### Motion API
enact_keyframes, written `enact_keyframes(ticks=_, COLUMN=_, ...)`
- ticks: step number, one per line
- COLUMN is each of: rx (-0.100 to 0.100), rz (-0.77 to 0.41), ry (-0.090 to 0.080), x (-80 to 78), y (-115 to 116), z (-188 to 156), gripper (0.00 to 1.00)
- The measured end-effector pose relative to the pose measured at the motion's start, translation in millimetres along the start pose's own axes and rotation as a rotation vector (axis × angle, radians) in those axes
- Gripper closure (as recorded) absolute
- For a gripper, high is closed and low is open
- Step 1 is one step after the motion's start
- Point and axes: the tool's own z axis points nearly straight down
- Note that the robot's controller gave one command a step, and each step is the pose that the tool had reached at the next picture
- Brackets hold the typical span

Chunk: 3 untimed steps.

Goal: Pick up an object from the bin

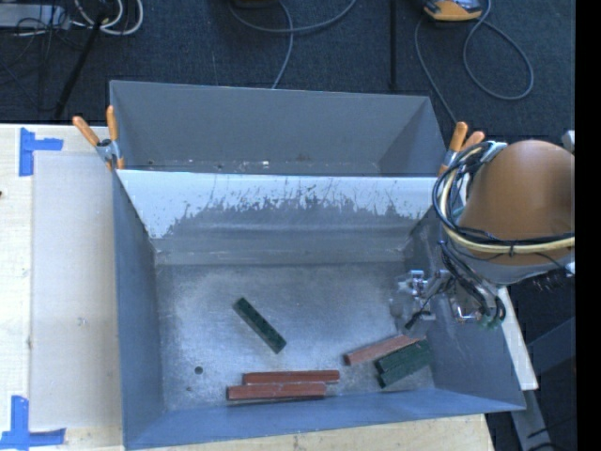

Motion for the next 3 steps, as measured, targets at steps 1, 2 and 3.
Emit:
enact_keyframes(ticks=1, rx=-0.002, rz=0.003, ry=0.009, x=2.0, y=0, z=4, gripper=0.0)
enact_keyframes(ticks=2, rx=-0.003, rz=-0.185, ry=0.007, x=15.1, y=24, z=135, gripper=0.0)
enact_keyframes(ticks=3, rx=-0.003, rz=-0.182, ry=0.009, x=15.4, y=23, z=133, gripper=1.0)
